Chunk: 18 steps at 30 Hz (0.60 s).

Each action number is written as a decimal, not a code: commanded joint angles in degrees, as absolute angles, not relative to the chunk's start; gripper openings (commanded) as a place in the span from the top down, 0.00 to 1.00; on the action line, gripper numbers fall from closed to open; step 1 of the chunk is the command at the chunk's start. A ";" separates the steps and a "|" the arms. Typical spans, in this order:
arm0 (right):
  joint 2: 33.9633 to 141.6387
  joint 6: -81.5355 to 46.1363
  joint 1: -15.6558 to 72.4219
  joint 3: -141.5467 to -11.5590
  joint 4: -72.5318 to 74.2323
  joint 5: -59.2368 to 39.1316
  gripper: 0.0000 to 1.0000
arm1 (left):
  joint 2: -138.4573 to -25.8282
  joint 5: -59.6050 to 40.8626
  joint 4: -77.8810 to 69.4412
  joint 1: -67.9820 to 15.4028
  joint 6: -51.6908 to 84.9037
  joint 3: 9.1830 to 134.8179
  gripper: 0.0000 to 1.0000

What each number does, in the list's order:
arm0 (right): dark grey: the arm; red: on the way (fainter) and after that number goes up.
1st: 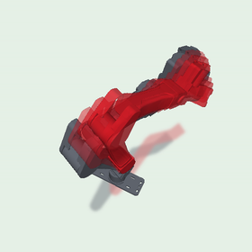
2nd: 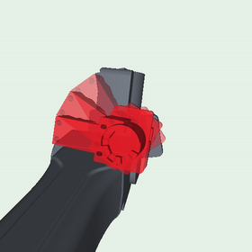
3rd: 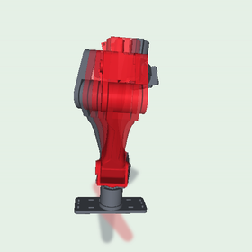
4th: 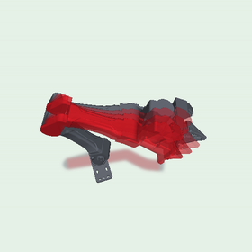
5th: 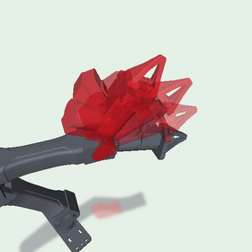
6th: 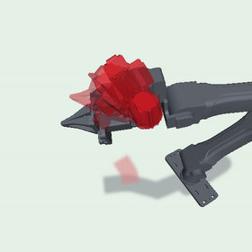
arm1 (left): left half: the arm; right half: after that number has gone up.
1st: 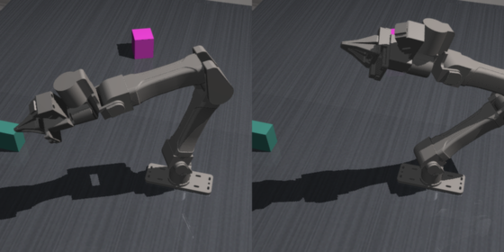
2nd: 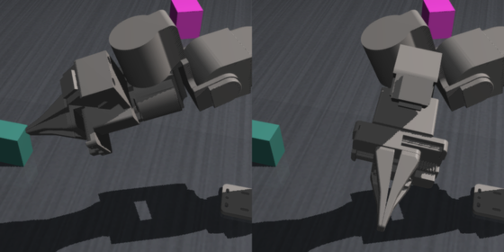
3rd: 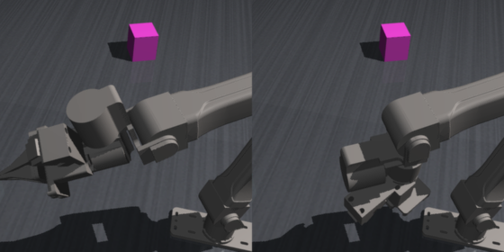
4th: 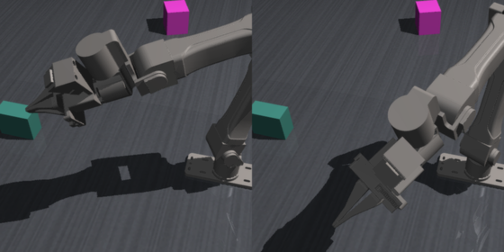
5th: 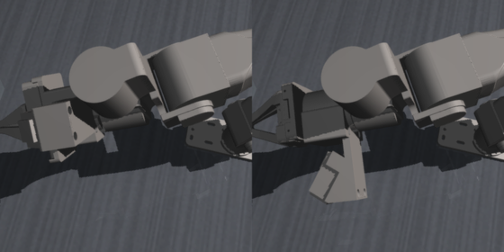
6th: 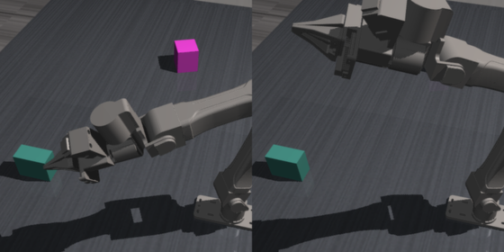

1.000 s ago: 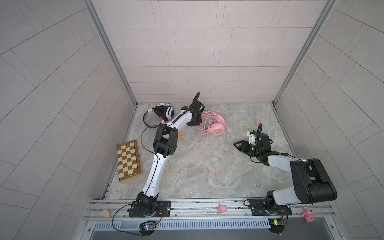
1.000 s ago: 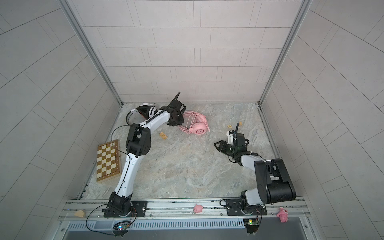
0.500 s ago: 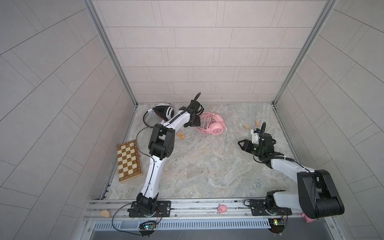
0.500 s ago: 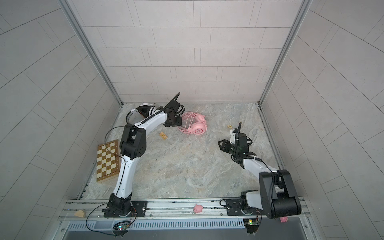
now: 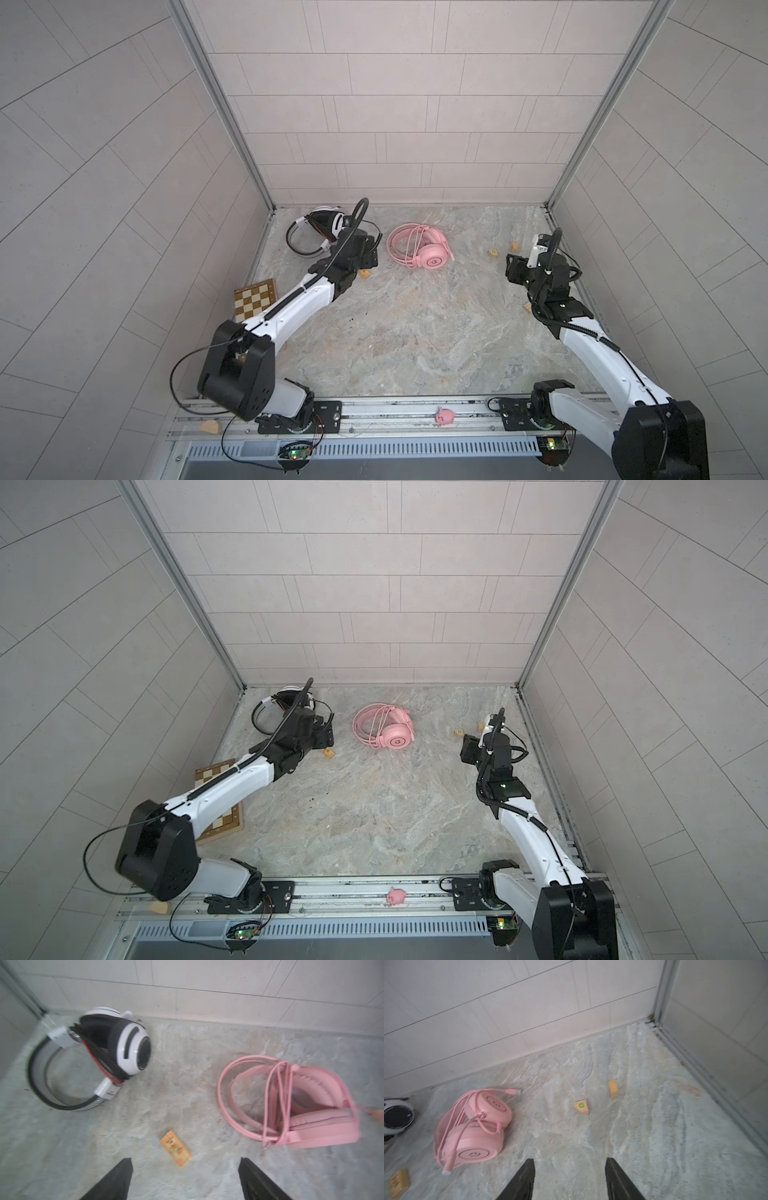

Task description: Wrap the headphones

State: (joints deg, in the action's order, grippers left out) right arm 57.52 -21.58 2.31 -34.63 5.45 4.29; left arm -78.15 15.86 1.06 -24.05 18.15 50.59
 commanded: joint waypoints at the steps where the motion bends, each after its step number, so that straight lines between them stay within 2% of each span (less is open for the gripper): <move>1: 57.15 -18.05 1.97 -27.95 14.15 23.73 0.42 | -71.17 28.31 -16.50 -23.71 13.23 38.89 0.00; 6: 63.28 -8.42 1.58 -11.47 48.51 23.58 0.33 | -66.61 33.96 -24.57 -21.25 9.56 28.30 0.00; 11: 73.89 -8.62 1.58 -11.78 56.47 24.01 0.31 | -69.74 43.47 -35.81 -17.43 9.95 23.62 0.00; 15: 82.47 -7.38 1.58 -10.94 66.39 22.39 0.30 | -74.43 29.12 -55.39 -16.45 -5.38 17.47 0.00; 18: 87.07 -6.43 1.30 -9.92 72.47 18.75 0.29 | -74.56 31.16 -53.11 -15.58 -3.58 18.90 0.00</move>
